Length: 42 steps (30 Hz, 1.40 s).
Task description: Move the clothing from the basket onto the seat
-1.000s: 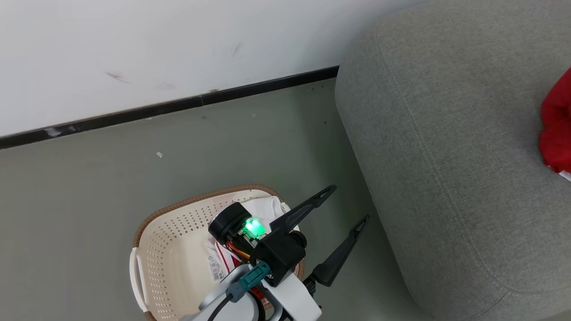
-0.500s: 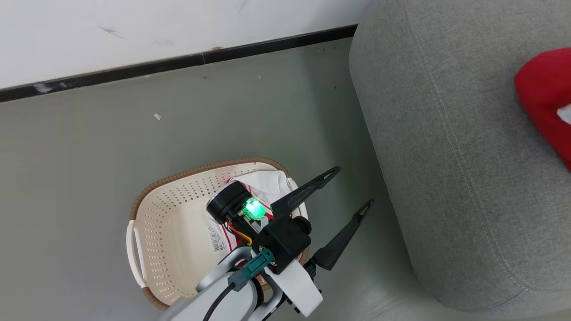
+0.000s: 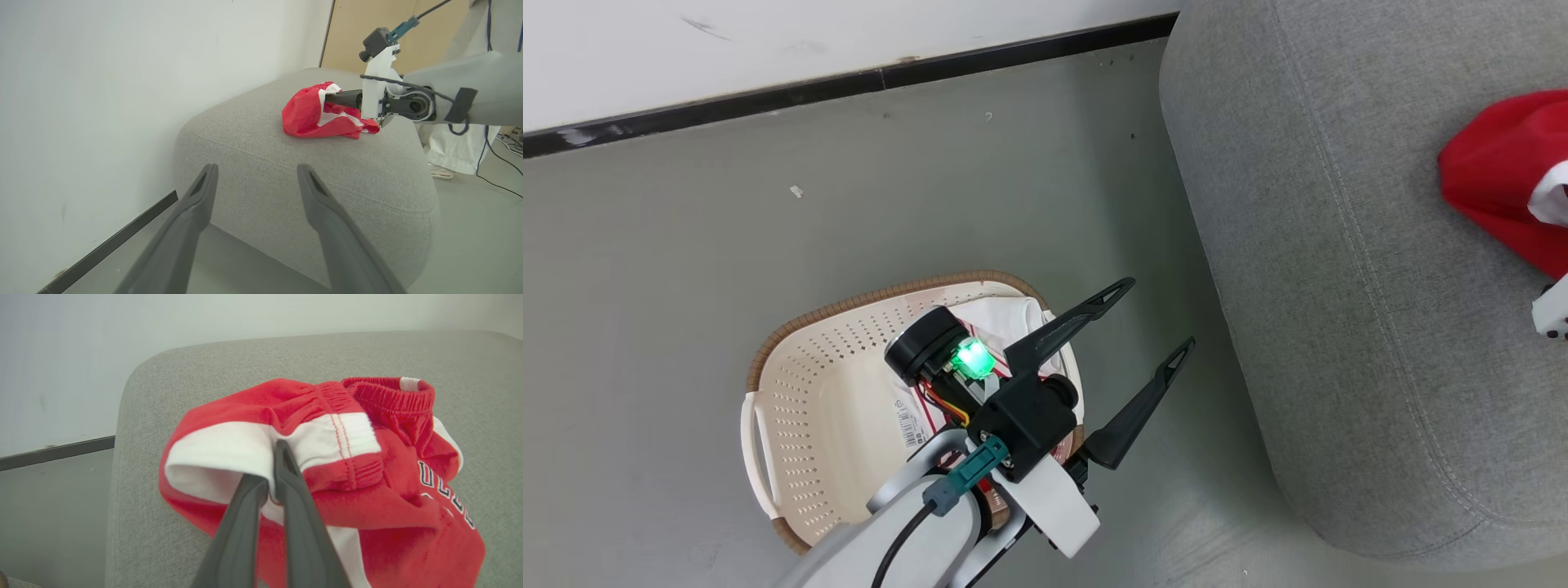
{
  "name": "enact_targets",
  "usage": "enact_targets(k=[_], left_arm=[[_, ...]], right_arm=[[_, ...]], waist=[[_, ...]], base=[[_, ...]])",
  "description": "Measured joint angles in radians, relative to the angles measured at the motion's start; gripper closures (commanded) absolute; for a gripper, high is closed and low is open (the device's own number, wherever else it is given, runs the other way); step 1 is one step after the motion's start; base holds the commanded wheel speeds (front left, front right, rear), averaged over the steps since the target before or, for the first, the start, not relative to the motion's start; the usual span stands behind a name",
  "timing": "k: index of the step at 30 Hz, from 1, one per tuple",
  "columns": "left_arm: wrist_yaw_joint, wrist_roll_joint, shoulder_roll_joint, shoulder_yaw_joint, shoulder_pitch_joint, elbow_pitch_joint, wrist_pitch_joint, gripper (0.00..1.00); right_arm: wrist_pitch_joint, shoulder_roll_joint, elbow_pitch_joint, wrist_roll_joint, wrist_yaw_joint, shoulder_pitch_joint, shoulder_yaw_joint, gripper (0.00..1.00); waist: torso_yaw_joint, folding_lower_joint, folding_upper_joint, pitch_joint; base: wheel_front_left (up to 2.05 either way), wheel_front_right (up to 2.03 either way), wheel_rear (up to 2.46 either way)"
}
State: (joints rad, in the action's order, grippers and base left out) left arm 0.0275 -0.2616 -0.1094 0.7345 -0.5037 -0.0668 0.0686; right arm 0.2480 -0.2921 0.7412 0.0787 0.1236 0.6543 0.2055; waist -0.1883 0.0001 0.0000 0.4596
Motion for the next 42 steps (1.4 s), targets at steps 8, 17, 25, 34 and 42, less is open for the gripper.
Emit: enact_targets(k=[8,17,25,34,42], left_arm=[[0.012,-0.002,0.004,0.005,0.0,0.024,0.022,0.0],[0.012,-0.034,0.004,-0.014,0.02,0.058,0.064,0.0],[-0.026,-0.057,-0.011,-0.09,0.062,0.091,0.12,0.0],[-0.108,-0.084,-0.058,-0.23,0.13,0.129,0.155,0.0],[-0.188,-0.123,-0.1,-0.359,0.226,0.157,0.172,0.0]], right_arm=[[0.004,0.004,-0.175,0.0,0.0,-0.081,0.043,0.0],[0.004,0.022,-0.324,-0.006,0.0,-0.218,0.091,0.0],[0.006,0.083,-0.454,-0.019,0.0,-0.26,0.029,0.0],[0.007,0.126,-0.551,-0.055,0.0,-0.261,-0.073,0.0],[0.007,0.176,-0.601,-0.081,0.0,-0.318,-0.13,0.0]], waist=[[-0.015,0.0,0.0,-0.025],[-0.028,0.0,0.0,-0.07],[-0.024,0.0,0.0,-0.121],[0.011,0.0,0.0,-0.178],[0.054,0.0,0.0,-0.228]], base=[[0.0,0.0,0.0],[0.0,0.0,0.0],[0.0,0.0,0.0],[0.0,0.0,0.0],[0.0,0.0,0.0]])
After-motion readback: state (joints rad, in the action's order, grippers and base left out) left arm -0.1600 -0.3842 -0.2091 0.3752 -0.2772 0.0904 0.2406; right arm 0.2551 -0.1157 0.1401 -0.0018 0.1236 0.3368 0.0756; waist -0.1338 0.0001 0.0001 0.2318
